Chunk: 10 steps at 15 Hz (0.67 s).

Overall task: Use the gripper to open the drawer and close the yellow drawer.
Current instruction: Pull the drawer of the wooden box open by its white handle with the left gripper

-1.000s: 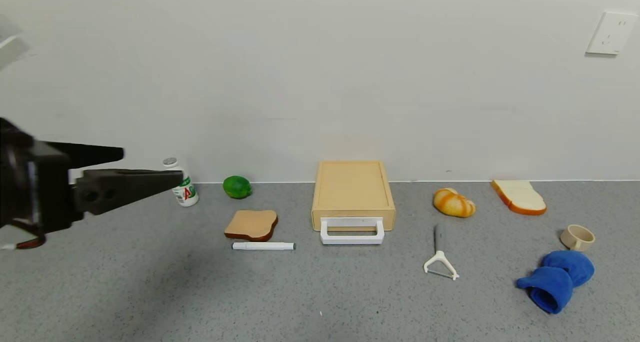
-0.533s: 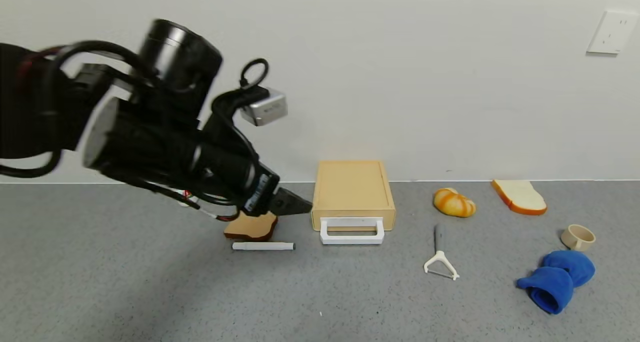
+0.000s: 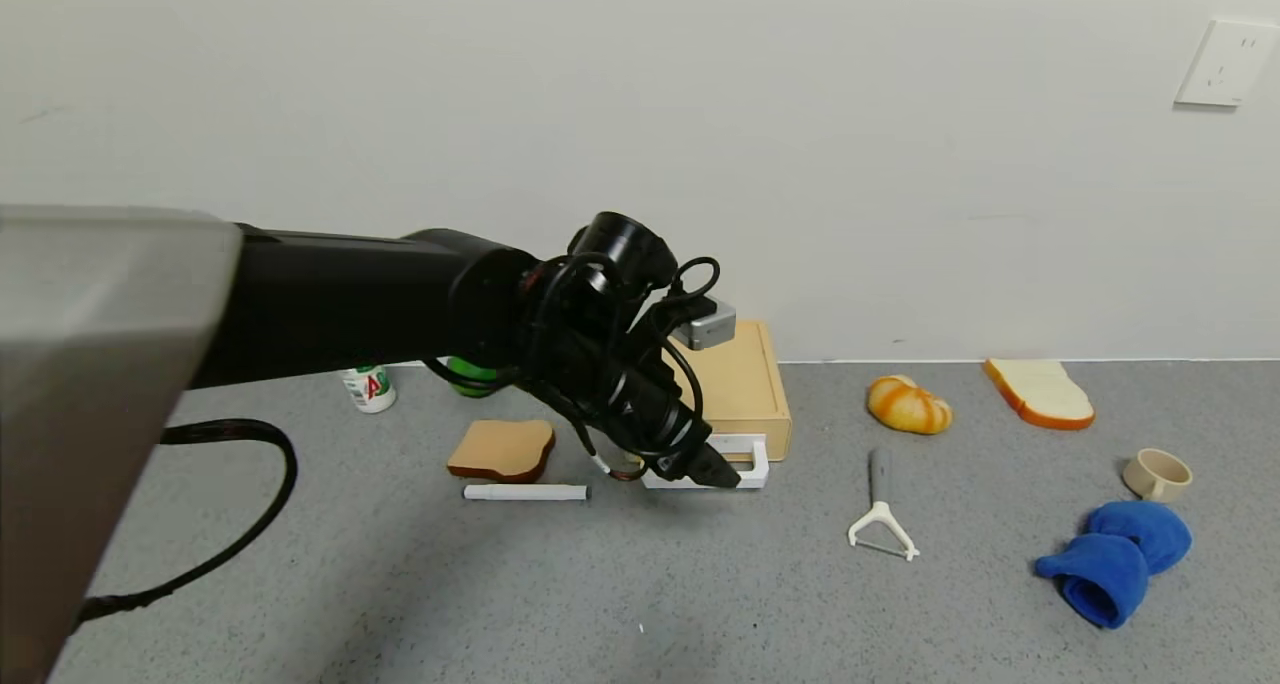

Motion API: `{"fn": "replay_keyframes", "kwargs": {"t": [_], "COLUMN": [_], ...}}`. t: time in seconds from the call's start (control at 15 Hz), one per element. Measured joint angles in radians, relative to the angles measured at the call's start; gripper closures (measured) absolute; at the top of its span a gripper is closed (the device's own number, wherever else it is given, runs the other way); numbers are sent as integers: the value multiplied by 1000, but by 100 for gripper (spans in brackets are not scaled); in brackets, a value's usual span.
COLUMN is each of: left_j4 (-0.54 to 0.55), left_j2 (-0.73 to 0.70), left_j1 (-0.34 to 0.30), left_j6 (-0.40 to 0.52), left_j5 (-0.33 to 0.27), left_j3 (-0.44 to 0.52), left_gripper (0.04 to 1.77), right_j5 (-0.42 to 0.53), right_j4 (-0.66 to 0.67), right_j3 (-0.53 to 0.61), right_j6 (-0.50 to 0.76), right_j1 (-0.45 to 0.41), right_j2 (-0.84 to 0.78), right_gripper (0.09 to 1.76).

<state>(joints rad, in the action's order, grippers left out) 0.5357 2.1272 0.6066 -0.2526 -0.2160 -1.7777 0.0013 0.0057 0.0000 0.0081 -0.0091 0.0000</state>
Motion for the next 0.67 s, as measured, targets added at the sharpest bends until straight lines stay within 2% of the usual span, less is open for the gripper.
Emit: {"fn": "replay_keyframes", "kwargs": {"t": [0.33,0.67], "left_j4": [-21,-113], "left_j2": [144,225], "left_j1": [12,14], "left_j6": [3,11], "left_j5": [-20,-18], "left_j3": [-50,-60], "left_gripper": [9,9], "right_j5": [0,0], "right_j4": [0,0], "right_j3": [0,0], "right_j6": [0,0], "right_j1": [0,0], "right_j2": [0,0], "right_gripper": [14,14]}}
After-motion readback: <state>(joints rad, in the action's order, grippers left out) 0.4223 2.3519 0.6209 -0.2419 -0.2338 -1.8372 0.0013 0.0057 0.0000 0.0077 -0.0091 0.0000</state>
